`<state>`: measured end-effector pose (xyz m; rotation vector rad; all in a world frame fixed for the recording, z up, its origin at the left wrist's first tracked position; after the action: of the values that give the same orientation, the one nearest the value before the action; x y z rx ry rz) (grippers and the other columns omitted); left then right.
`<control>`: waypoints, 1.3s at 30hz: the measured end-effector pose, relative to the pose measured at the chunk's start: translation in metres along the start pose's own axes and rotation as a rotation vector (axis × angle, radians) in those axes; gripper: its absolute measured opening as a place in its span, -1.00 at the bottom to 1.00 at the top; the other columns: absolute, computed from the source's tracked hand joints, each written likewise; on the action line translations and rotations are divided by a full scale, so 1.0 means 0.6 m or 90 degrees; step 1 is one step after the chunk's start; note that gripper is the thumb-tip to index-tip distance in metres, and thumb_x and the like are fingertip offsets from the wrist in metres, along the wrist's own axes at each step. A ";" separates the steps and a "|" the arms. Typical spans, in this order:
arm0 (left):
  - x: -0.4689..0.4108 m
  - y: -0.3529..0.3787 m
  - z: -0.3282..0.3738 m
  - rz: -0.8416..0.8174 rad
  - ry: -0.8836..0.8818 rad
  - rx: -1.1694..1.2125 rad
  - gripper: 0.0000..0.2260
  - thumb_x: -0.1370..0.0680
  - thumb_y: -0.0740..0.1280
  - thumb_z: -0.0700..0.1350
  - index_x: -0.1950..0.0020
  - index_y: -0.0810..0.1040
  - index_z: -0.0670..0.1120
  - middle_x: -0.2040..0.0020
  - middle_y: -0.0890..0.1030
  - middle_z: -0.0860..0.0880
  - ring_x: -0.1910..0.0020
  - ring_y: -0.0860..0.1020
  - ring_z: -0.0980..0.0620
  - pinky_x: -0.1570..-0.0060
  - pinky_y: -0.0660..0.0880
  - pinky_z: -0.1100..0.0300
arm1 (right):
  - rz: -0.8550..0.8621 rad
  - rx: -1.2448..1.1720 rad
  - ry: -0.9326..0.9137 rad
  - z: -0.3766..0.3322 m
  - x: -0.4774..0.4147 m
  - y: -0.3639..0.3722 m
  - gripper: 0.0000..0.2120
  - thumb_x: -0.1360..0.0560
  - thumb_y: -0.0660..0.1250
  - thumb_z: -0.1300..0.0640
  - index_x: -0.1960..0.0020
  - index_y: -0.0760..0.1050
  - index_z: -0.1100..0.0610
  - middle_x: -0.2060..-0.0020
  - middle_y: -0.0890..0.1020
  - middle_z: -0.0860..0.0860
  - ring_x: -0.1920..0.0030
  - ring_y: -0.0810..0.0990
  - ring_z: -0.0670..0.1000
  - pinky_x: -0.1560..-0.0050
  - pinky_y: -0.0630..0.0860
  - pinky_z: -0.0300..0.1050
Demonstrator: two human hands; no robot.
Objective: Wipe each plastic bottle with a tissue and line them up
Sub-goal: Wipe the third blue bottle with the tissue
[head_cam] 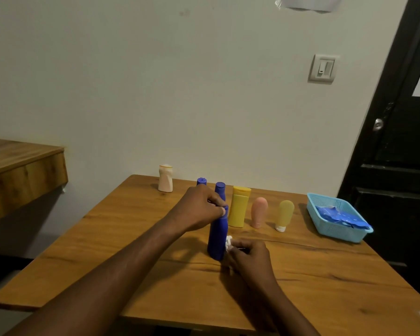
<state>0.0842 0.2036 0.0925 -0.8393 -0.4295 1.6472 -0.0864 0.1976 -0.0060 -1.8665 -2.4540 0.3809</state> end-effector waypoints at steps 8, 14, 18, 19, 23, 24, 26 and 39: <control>-0.001 0.003 -0.007 0.011 0.011 0.073 -0.88 -0.51 0.53 -0.12 -0.03 0.76 -0.09 0.01 0.72 0.03 0.06 0.68 0.11 0.24 0.57 0.41 | 0.112 -0.088 -0.186 -0.050 -0.020 -0.003 -0.85 -0.59 0.35 0.08 -0.05 0.69 0.06 0.13 0.73 -0.04 0.05 0.68 -0.06 -0.01 0.62 -0.10; 0.003 0.000 -0.007 0.004 0.021 0.106 -0.87 -0.52 0.52 -0.16 -0.05 0.75 -0.13 -0.03 0.73 0.02 0.01 0.67 0.10 0.25 0.55 0.45 | 0.142 0.008 -0.177 0.004 -0.014 0.018 -0.90 -0.55 0.40 0.20 0.06 0.66 0.03 0.14 0.70 -0.14 0.05 0.64 -0.16 0.02 0.57 -0.21; 0.001 0.000 -0.013 -0.008 0.017 0.121 -0.86 -0.53 0.51 -0.15 -0.07 0.75 -0.09 -0.05 0.72 0.05 -0.02 0.66 0.11 0.25 0.54 0.45 | 0.067 0.058 -0.085 0.033 -0.002 0.017 -0.87 -0.50 0.44 0.23 0.14 0.66 0.01 0.19 0.71 -0.11 0.12 0.67 -0.15 0.02 0.63 -0.07; 0.001 0.001 -0.014 -0.008 0.016 0.123 -0.86 -0.53 0.51 -0.15 -0.07 0.75 -0.09 -0.04 0.72 0.06 -0.02 0.66 0.12 0.25 0.54 0.45 | 0.063 0.073 -0.080 0.034 -0.001 0.016 -0.87 -0.49 0.45 0.23 0.14 0.66 0.00 0.19 0.71 -0.11 0.12 0.67 -0.15 0.01 0.64 -0.05; 0.003 0.000 -0.019 -0.011 0.021 0.128 -0.84 -0.54 0.50 -0.15 -0.11 0.75 -0.06 -0.05 0.73 0.08 -0.03 0.66 0.14 0.19 0.56 0.41 | 0.109 0.038 -0.193 0.000 -0.007 0.013 -0.91 -0.50 0.47 0.21 0.10 0.61 0.04 0.17 0.69 -0.10 0.10 0.67 -0.10 0.04 0.65 -0.10; 0.003 -0.001 -0.019 -0.015 0.025 0.124 -0.84 -0.54 0.50 -0.15 -0.11 0.75 -0.06 -0.04 0.73 0.08 -0.04 0.66 0.15 0.15 0.57 0.38 | 0.128 0.032 -0.236 -0.013 -0.010 0.011 -0.92 -0.51 0.47 0.19 0.08 0.60 0.04 0.17 0.68 -0.11 0.10 0.67 -0.09 0.06 0.64 -0.14; 0.004 -0.004 -0.019 -0.021 0.032 0.117 -0.84 -0.54 0.50 -0.15 -0.11 0.76 -0.05 -0.03 0.74 0.08 -0.03 0.67 0.16 0.09 0.58 0.35 | 0.150 0.035 -0.287 -0.036 -0.021 0.009 -0.94 -0.52 0.46 0.16 0.06 0.60 0.03 0.16 0.67 -0.15 0.07 0.66 -0.11 0.06 0.61 -0.25; 0.005 -0.004 -0.018 -0.025 0.033 0.131 -0.86 -0.54 0.49 -0.18 -0.09 0.75 -0.11 -0.04 0.72 0.07 -0.02 0.68 0.07 0.13 0.63 0.31 | 0.040 0.154 -0.136 0.035 -0.005 0.019 -0.83 -0.47 0.46 0.21 0.17 0.63 -0.07 0.17 0.68 -0.15 0.07 0.63 -0.22 0.06 0.56 -0.26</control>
<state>0.0938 0.2052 0.0861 -0.7130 -0.2337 1.5999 -0.0782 0.1941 -0.0285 -1.8898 -2.3458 0.8810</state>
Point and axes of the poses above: each hand's wrist, its own x-axis away from the middle knuckle, its own y-axis out of the palm, z = x × y, the point moved 1 cm from there along -x, towards the middle knuckle
